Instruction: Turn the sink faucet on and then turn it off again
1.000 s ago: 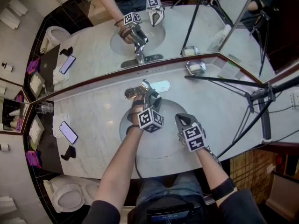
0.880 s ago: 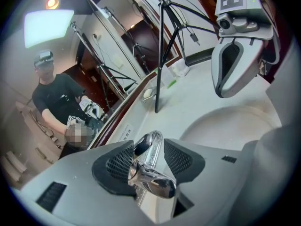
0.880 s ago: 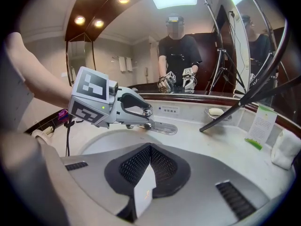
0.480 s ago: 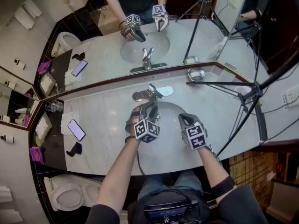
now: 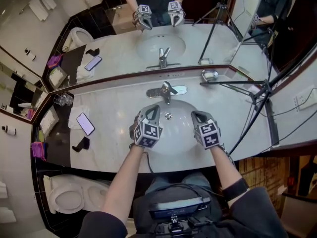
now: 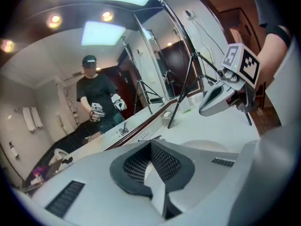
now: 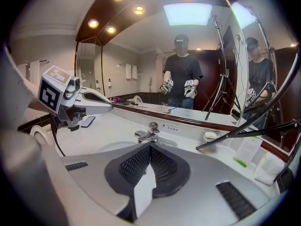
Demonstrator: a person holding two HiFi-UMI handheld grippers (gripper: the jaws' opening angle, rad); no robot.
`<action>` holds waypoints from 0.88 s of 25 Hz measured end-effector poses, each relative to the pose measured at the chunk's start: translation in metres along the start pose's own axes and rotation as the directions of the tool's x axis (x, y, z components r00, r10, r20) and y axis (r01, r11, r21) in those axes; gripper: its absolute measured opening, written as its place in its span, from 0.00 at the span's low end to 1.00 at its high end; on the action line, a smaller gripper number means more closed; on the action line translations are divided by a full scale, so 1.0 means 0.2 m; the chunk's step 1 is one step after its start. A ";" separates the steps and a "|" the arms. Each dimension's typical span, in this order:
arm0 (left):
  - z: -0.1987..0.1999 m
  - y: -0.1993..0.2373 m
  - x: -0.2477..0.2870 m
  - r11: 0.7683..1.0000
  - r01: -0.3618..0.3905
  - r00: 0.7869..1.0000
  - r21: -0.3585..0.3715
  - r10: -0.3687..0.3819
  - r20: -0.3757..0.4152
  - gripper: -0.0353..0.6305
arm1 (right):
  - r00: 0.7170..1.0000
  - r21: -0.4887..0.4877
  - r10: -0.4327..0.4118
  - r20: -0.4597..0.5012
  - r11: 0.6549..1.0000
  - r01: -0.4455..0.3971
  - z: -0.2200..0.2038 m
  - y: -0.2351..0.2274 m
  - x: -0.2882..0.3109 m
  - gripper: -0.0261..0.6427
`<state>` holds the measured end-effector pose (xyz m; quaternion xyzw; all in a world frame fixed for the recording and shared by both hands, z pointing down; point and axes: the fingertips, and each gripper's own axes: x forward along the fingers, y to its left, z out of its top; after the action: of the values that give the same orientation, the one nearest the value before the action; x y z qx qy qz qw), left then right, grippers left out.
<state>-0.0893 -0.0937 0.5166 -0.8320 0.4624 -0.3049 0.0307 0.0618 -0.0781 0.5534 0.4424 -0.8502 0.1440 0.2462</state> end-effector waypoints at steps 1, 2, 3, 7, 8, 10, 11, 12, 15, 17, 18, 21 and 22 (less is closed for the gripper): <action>-0.02 0.00 -0.03 0.999 0.005 1.000 -0.043 -0.004 0.008 0.06 | 1.000 -0.005 -0.003 0.002 1.000 0.003 0.01 0.01 -0.02 0.07; -0.03 0.00 -0.06 0.996 0.008 1.000 -0.087 -0.006 0.017 0.06 | 1.000 -0.011 -0.006 0.004 1.000 0.006 0.03 0.01 -0.04 0.07; -0.03 0.02 -0.09 0.992 0.007 1.000 -0.129 -0.003 0.029 0.06 | 1.000 -0.018 -0.009 0.006 1.000 0.009 0.04 0.02 -0.06 0.07; -0.04 0.08 -0.21 0.969 -0.001 0.998 -0.248 0.015 0.056 0.06 | 1.000 -0.040 -0.017 0.012 0.999 0.017 0.09 0.04 -0.10 0.07; -0.05 0.09 -0.23 0.961 0.000 0.998 -0.276 0.016 0.057 0.06 | 1.000 -0.043 -0.017 0.012 0.999 0.017 0.09 0.05 -0.11 0.07; -0.08 0.10 -0.28 0.945 0.006 0.998 -0.326 0.013 0.055 0.06 | 1.000 -0.044 -0.013 0.012 0.999 0.014 0.10 0.06 -0.13 0.07; -0.09 0.10 -0.31 0.937 0.008 0.998 -0.348 0.011 0.054 0.06 | 1.000 -0.044 -0.011 0.014 0.999 0.011 0.10 0.07 -0.13 0.07; -0.10 0.11 -0.33 0.930 0.008 0.999 -0.368 0.012 0.052 0.06 | 1.000 -0.044 -0.009 0.018 0.999 0.010 0.10 0.07 -0.13 0.07; -0.13 0.14 -0.39 0.915 -0.012 0.998 -0.404 0.033 0.046 0.06 | 0.999 -0.035 -0.011 0.036 0.999 0.013 0.13 0.07 -0.14 0.07; -0.16 0.15 -0.41 0.914 -0.023 0.998 -0.404 0.044 0.043 0.06 | 0.999 -0.032 -0.022 0.046 0.999 0.024 0.14 0.07 -0.16 0.07; -0.17 0.14 -0.43 0.916 -0.021 0.998 -0.401 0.041 0.042 0.06 | 0.998 -0.037 -0.029 0.050 0.999 0.031 0.14 0.07 -0.16 0.06; -0.19 0.14 -0.44 0.917 -0.023 0.998 -0.399 0.043 0.040 0.06 | 0.998 -0.055 -0.042 0.052 0.998 0.045 0.14 0.06 -0.16 0.06; -0.20 0.14 -0.45 0.916 -0.028 0.998 -0.399 0.048 0.040 0.06 | 0.998 -0.057 -0.041 0.050 0.997 0.044 0.14 0.07 -0.16 0.06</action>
<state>-0.1665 -0.0309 0.4964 -0.8188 0.5301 -0.1835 -0.1221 0.0581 -0.0615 0.5111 0.4564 -0.8503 0.1032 0.2408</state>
